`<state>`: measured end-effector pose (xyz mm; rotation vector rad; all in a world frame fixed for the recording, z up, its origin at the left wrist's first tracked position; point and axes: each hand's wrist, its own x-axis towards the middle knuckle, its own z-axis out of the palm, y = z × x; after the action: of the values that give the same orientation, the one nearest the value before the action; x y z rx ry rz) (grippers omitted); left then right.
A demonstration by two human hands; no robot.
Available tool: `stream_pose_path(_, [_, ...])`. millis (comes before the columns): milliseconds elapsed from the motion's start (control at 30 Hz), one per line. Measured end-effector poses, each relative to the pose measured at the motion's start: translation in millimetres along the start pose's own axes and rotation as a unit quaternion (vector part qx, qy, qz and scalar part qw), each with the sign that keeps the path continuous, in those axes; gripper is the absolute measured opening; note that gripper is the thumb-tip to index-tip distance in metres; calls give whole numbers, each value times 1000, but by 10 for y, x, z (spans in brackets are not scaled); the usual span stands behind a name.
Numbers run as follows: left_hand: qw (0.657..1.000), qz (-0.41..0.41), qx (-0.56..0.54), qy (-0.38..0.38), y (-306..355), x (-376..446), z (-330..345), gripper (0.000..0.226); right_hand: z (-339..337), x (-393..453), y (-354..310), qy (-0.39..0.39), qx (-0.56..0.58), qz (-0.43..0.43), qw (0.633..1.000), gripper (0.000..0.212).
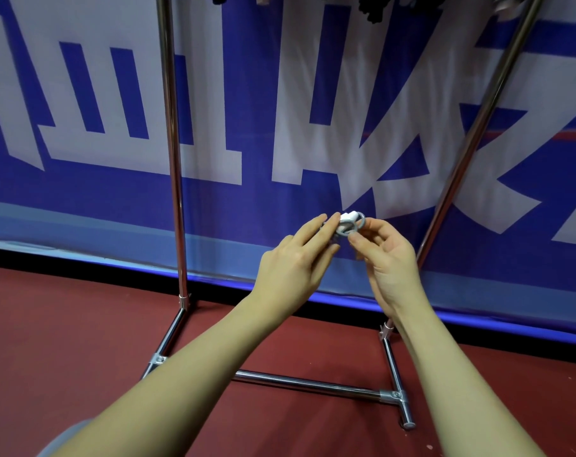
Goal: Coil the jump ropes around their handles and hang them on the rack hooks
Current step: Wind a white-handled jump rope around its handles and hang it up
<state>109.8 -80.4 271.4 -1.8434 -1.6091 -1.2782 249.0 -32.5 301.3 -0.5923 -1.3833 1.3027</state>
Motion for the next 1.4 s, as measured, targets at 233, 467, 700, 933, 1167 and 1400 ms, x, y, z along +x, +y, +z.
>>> stream_pose_path(233, [999, -3, -14, -30, 33, 4, -16, 49, -32, 21, -20, 46, -52, -17, 997, 19])
stream_pose_path(467, [987, 117, 106, 41, -61, -27, 189, 47, 13, 11, 41, 132, -54, -7, 990, 23])
stream_pose_path(700, [984, 91, 146, 48, -122, -48, 189, 55, 32, -49, 36, 88, -27, -12, 996, 16])
stream_pose_path(933, [999, 30, 40, -21, -73, -41, 30, 42, -30, -35, 2, 71, 2, -16, 997, 12])
stream_pose_path(1167, [998, 20, -11, -56, 6, -39, -47, 43, -28, -3, 25, 34, 62, 24, 997, 8])
stream_pose_path(1400, [997, 47, 49, -36, -35, -60, 52, 43, -43, 7, 82, 38, 14, 24, 999, 11])
